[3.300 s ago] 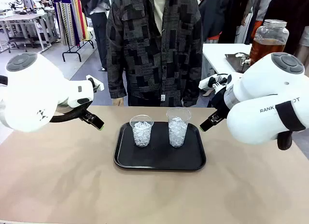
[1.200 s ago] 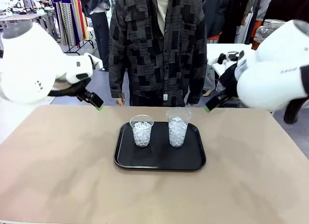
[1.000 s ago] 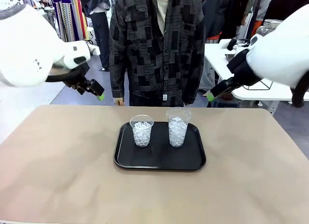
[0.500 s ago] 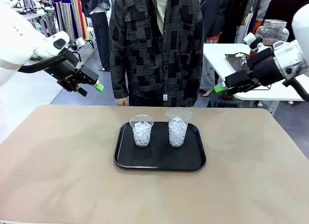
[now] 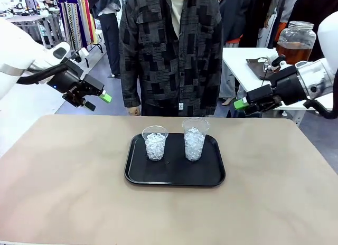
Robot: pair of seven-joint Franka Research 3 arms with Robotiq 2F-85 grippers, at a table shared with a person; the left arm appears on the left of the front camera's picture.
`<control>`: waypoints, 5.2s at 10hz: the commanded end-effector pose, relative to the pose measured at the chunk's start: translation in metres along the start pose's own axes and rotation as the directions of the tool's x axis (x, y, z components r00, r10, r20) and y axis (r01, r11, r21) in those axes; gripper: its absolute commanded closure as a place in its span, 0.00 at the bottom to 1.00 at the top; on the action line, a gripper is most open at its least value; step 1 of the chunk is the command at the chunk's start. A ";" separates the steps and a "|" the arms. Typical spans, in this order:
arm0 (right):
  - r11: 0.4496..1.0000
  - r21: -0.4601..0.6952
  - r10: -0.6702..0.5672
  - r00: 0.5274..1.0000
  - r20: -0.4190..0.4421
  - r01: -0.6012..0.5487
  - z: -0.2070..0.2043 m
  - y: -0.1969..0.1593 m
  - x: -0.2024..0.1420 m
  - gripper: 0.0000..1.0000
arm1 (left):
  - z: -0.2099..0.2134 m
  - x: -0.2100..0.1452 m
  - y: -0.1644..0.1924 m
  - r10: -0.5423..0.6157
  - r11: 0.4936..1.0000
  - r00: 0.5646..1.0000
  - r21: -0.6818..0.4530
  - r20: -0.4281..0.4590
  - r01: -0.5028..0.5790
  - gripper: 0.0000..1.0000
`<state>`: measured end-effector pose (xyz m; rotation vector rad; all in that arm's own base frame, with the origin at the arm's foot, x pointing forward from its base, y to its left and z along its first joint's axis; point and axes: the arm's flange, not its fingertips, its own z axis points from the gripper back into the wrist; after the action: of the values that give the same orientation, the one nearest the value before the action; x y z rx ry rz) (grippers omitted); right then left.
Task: Pour the drink into the iced cup.
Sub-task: Pick up the iced cup indicated by the human and present it to them.
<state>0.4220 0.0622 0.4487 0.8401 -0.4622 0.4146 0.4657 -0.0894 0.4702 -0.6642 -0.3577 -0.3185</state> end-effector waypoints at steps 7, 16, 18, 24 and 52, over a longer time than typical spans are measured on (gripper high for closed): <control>0.867 0.350 -0.375 0.927 -0.010 0.355 0.016 -0.037 0.017 0.00 | 0.011 0.011 0.031 0.163 0.960 0.984 -0.242 0.069 -0.142 0.00; 0.648 0.517 -0.579 0.803 -0.144 0.560 -0.009 -0.101 -0.020 0.00 | -0.023 -0.016 0.089 0.357 0.658 0.908 -0.632 -0.219 -0.410 0.00; 0.609 0.527 -0.594 0.781 -0.192 0.593 -0.014 -0.110 -0.009 0.00 | -0.022 -0.009 0.082 0.340 0.658 0.914 -0.640 -0.219 -0.398 0.00; 0.630 0.511 -0.578 0.793 -0.193 0.584 -0.016 -0.114 -0.011 0.00 | -0.022 -0.005 0.082 0.345 0.669 0.912 -0.623 -0.223 -0.406 0.00; 0.630 0.511 -0.578 0.793 -0.193 0.584 -0.016 -0.114 -0.011 0.00 | -0.037 -0.030 0.086 -0.122 0.768 0.929 -0.559 0.350 0.312 0.00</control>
<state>0.4754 0.0045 0.3626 1.4951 -0.0153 -0.0795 0.4883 -0.0401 0.3890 -1.3178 -0.5824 -0.5602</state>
